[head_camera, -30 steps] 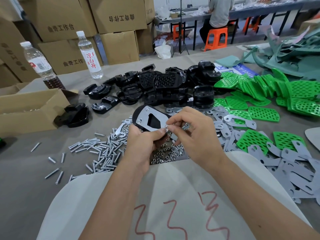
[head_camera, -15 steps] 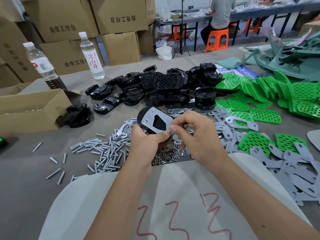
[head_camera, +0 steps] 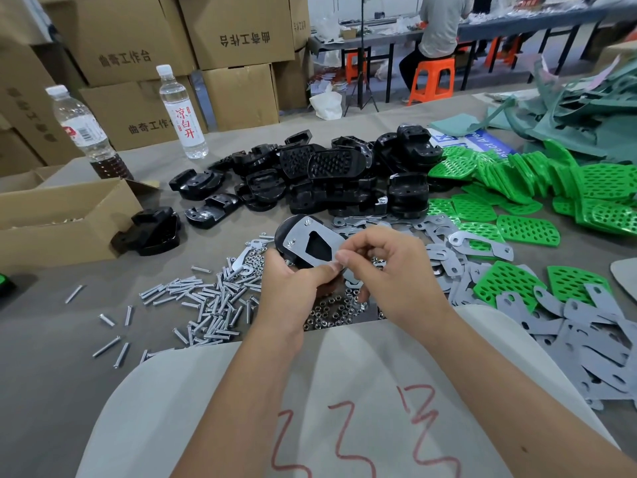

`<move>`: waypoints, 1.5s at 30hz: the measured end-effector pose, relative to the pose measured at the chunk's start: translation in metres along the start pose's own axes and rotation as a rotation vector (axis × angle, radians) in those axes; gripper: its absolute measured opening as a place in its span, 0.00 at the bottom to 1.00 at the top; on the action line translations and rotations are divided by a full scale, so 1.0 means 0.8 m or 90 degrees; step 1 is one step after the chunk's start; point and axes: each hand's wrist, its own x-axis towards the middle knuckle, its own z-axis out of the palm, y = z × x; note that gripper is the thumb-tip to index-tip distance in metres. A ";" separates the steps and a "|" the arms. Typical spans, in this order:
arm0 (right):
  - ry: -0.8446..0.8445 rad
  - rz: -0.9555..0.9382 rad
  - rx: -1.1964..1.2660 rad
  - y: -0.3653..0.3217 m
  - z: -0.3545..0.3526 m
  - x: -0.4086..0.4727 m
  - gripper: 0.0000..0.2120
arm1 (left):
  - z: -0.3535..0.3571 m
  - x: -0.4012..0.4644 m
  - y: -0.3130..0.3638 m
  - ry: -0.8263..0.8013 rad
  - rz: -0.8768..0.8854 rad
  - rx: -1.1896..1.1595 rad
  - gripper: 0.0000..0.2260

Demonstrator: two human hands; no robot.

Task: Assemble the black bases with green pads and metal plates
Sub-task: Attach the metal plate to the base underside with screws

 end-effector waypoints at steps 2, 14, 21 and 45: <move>0.000 0.011 0.011 0.001 0.000 0.000 0.06 | 0.000 0.001 -0.001 0.001 0.004 0.006 0.30; 0.007 0.050 0.008 0.002 -0.001 0.000 0.06 | 0.001 -0.001 -0.005 0.011 0.032 0.025 0.22; 0.015 0.042 0.008 0.002 0.000 0.000 0.06 | 0.003 -0.003 -0.003 0.007 0.040 0.020 0.23; -0.022 -0.013 0.075 0.014 -0.010 0.005 0.08 | -0.007 0.003 0.000 -0.066 0.011 -0.044 0.27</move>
